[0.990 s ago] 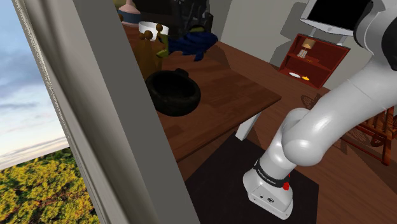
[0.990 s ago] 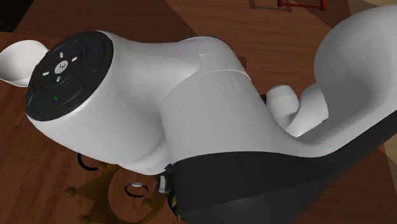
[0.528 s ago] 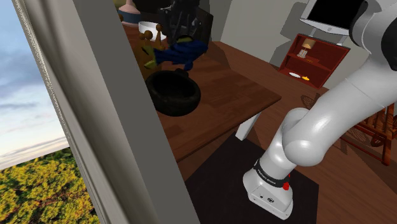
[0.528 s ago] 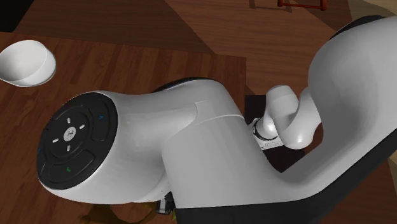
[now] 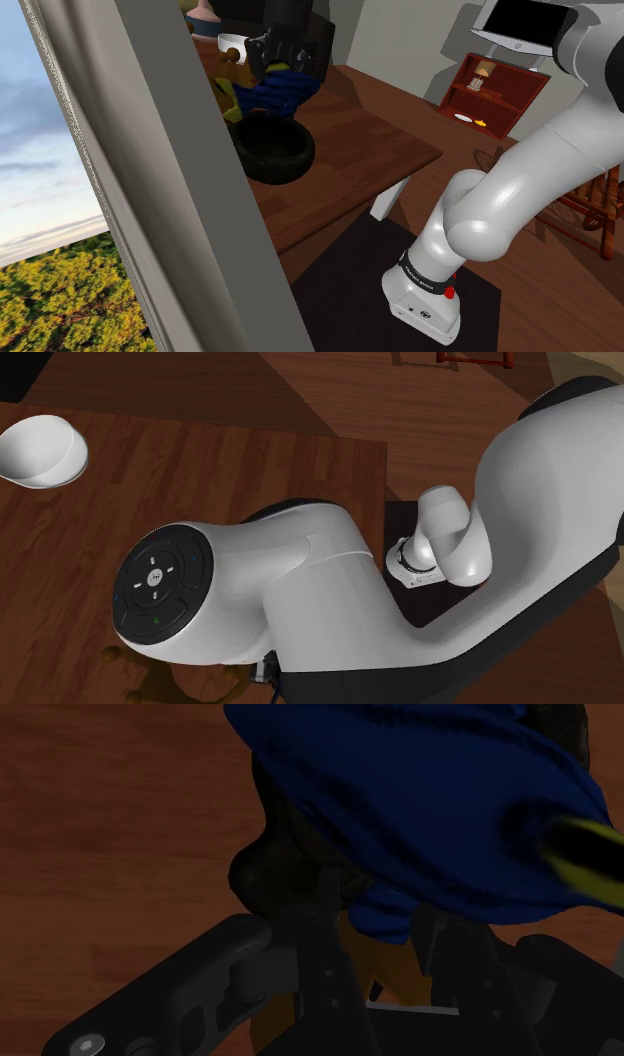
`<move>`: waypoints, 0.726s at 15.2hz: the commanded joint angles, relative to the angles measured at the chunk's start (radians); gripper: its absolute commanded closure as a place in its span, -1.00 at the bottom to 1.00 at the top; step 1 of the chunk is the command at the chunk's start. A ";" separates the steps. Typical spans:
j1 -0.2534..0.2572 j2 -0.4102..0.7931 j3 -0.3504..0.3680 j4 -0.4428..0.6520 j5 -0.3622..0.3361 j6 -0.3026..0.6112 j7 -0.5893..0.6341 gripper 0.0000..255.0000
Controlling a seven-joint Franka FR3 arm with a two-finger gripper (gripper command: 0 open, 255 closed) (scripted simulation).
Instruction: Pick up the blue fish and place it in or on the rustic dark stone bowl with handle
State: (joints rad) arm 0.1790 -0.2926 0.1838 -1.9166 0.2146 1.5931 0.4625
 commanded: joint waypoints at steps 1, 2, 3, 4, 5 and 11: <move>0.000 0.000 0.000 -0.007 0.000 0.004 -0.001 1.00; 0.000 0.000 0.000 -0.007 0.000 0.004 -0.001 1.00; 0.000 0.000 0.000 -0.007 0.000 0.004 -0.001 1.00; 0.000 0.000 0.000 -0.007 0.000 0.004 -0.001 1.00; 0.000 0.000 0.000 -0.007 0.000 0.004 -0.001 1.00; 0.000 0.000 0.000 -0.007 0.000 0.004 -0.001 -1.00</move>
State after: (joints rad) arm 0.1792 -0.2929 0.1842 -1.9231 0.2144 1.5970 0.4615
